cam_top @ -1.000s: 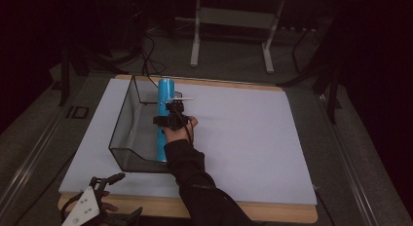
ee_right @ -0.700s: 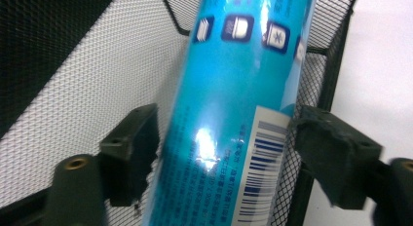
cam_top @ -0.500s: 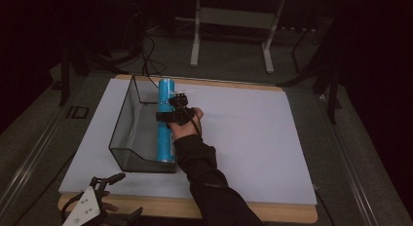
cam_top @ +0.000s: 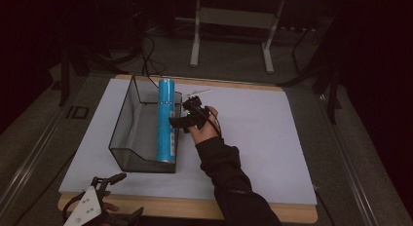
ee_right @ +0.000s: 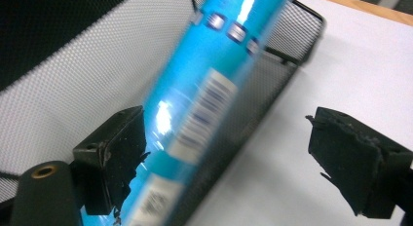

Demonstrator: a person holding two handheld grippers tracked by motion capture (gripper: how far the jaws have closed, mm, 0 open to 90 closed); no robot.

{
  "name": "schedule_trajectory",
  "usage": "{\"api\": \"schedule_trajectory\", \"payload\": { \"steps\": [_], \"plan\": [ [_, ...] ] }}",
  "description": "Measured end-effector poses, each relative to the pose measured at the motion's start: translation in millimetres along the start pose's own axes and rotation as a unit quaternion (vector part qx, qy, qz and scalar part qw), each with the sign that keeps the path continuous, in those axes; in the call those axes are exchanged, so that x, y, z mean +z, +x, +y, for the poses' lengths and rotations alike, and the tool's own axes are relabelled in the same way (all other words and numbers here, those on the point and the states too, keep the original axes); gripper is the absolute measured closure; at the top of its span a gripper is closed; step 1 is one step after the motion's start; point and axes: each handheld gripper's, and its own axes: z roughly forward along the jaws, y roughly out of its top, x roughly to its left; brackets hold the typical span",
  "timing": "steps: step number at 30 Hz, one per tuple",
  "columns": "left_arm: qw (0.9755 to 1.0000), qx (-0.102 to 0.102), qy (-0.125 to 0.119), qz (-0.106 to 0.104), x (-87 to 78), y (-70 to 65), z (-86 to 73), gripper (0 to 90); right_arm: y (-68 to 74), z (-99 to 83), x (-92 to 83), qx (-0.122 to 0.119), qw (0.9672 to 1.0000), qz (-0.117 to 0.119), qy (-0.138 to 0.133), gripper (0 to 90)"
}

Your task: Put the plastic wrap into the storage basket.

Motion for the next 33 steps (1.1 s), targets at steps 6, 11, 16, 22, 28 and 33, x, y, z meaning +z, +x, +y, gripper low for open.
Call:
{"api": "schedule_trajectory", "payload": {
  "steps": [6,11,16,22,28,33],
  "plan": [
    [1.0000,-0.001,0.001,-0.002,1.4,-0.1,-0.2,0.2,-22.2,-20.0,-17.5,0.006,0.9999,-0.013,-0.005,13.6],
    [1.0000,-0.002,0.002,-0.003,2.2,-0.3,-0.6,0.2,-33.6,-33.8,-28.7,0.003,0.9998,-0.018,-0.008,13.6],
    [1.0000,-0.002,0.002,-0.003,1.5,-0.2,-0.4,0.2,-40.4,-49.8,-42.5,0.004,0.9994,-0.032,-0.012,14.6],
    [1.0000,-0.002,0.002,-0.003,1.4,-0.2,-0.4,0.2,-47.4,-64.0,-52.8,0.000,0.9992,-0.038,-0.014,13.9],
    [1.0000,-0.002,0.003,-0.003,1.7,-0.4,-0.4,0.2,-54.2,-82.8,-61.9,0.004,0.9992,-0.035,-0.016,13.9],
    [1.0000,-0.001,0.003,-0.004,2.0,-1.0,-0.4,0.2,-59.5,-100.3,-65.6,0.006,0.9992,-0.039,-0.013,13.9]
  ]
}}
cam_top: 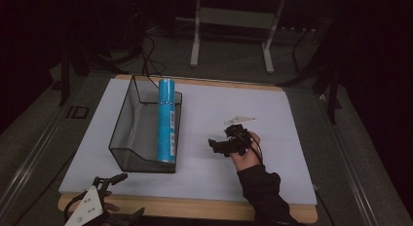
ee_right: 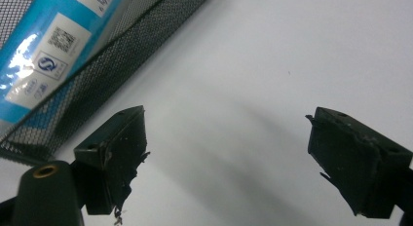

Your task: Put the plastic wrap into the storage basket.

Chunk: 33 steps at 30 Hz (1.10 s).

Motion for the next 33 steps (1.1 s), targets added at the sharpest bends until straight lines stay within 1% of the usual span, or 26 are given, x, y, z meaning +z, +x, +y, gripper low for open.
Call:
{"api": "schedule_trajectory", "payload": {
  "steps": [2,4,7,9,11,15,18,21,22,24,25,26,27,28,29,30,31,33],
  "plan": [
    [1.0000,0.001,0.000,0.000,-0.1,-0.2,0.0,0.2,-1.7,-2.8,-1.0,0.004,1.0000,0.001,-0.002,13.9],
    [1.0000,0.000,-0.001,0.001,-0.2,0.0,0.0,0.2,-5.9,-10.2,-5.3,0.002,1.0000,-0.006,-0.006,13.9],
    [1.0000,0.000,0.000,0.000,0.0,0.1,-0.1,0.2,-9.8,-15.0,-9.6,0.005,0.9999,-0.009,-0.007,13.9],
    [1.0000,0.001,0.000,0.000,0.0,0.0,-0.1,0.2,-11.1,-18.7,-12.8,0.004,0.9999,-0.011,-0.011,13.9],
    [1.0000,0.001,0.001,0.000,0.0,0.0,-0.1,0.2,-11.6,-23.2,-15.4,-0.003,0.9999,-0.015,-0.008,13.9],
    [1.0000,0.001,0.002,0.000,0.2,0.1,-0.2,0.2,-15.0,-30.1,-19.3,-0.002,0.9998,-0.018,-0.005,13.9],
    [1.0000,0.001,0.001,0.000,0.6,-0.2,-0.4,0.2,-20.5,-37.4,-25.2,-0.002,0.9997,-0.023,-0.004,13.8],
    [1.0000,-0.001,0.001,0.000,0.9,0.2,-0.5,0.2,-25.0,-45.3,-31.3,-0.002,0.9995,-0.028,-0.011,13.8],
    [1.0000,-0.001,0.002,0.000,1.1,0.3,-0.6,0.2,-25.0,-45.3,-31.3,-0.002,0.9995,-0.028,-0.011,13.8],
    [1.0000,0.000,0.003,0.000,1.2,0.1,-0.6,0.2,-28.7,-50.7,-33.8,0.001,0.9994,-0.029,-0.020,13.8],
    [1.0000,0.000,0.003,0.000,1.2,-0.1,-0.5,0.2,-28.7,-50.7,-33.8,0.001,0.9994,-0.029,-0.020,13.8],
    [1.0000,0.001,0.004,0.000,1.1,-0.2,-0.5,0.2,-29.7,-52.3,-34.6,0.000,0.9992,-0.030,-0.026,13.8],
    [1.0000,0.001,0.004,0.000,1.1,-0.2,-0.5,0.2,-30.6,-55.0,-37.3,-0.008,0.9983,-0.038,-0.044,13.8],
    [1.0000,0.001,0.004,0.000,1.1,-0.2,-0.5,0.2,-30.6,-55.0,-37.3,-0.008,0.9983,-0.038,-0.044,13.8],
    [1.0000,0.001,0.004,-0.001,1.1,-0.2,-0.6,0.2,-30.7,-55.8,-38.5,-0.013,0.9978,-0.041,-0.051,13.9],
    [1.0000,0.001,0.004,-0.001,1.1,-0.2,-0.6,0.2,-31.3,-58.2,-41.4,-0.020,0.9963,-0.043,-0.071,13.8],
    [1.0000,0.001,0.004,-0.001,1.1,-0.1,-0.6,0.2,-31.3,-58.2,-41.4,-0.020,0.9963,-0.043,-0.071,13.8],
    [1.0000,0.000,0.006,-0.003,1.4,0.1,-0.7,0.2,-32.5,-59.5,-41.3,-0.025,0.9955,-0.045,-0.080,13.9]
  ]
}}
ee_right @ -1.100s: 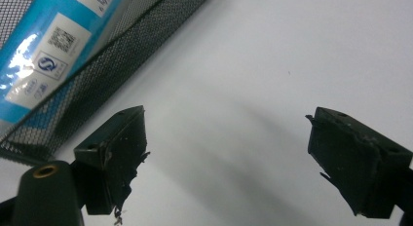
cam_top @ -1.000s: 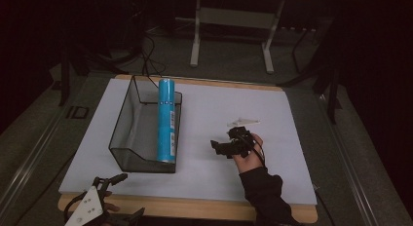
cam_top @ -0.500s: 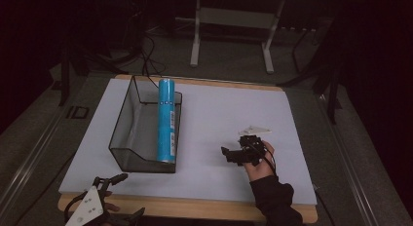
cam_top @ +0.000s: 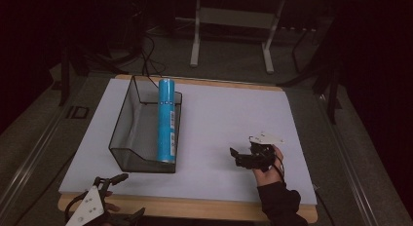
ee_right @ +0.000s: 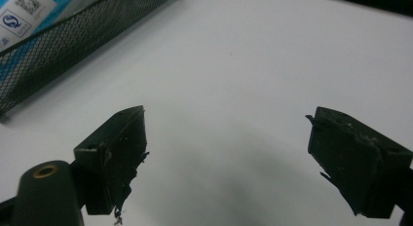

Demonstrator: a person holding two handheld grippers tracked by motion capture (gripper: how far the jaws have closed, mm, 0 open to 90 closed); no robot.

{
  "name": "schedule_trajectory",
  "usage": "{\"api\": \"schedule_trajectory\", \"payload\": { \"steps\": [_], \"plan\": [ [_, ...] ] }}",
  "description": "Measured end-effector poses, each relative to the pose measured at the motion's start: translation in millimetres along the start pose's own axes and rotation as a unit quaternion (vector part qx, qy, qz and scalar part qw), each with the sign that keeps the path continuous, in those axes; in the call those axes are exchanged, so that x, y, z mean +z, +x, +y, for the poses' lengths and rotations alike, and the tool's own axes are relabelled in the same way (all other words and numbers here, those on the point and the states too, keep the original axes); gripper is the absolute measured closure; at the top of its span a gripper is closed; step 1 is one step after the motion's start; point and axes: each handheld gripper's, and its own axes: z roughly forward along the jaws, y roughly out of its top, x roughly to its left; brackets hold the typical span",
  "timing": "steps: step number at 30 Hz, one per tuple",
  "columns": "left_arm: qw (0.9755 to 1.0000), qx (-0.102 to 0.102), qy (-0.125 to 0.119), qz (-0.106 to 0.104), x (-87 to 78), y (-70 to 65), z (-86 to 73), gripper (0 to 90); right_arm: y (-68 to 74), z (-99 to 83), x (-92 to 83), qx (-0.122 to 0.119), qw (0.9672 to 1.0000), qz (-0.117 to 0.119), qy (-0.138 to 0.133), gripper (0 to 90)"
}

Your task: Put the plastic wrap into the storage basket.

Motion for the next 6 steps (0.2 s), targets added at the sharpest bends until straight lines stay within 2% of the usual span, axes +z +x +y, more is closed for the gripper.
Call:
{"api": "schedule_trajectory", "payload": {
  "steps": [6],
  "plan": [
    [1.0000,0.003,0.002,-0.002,0.3,-0.8,-0.1,0.2,-4.9,-7.2,5.8,0.009,0.9999,0.002,0.007,14.0]
  ]
}}
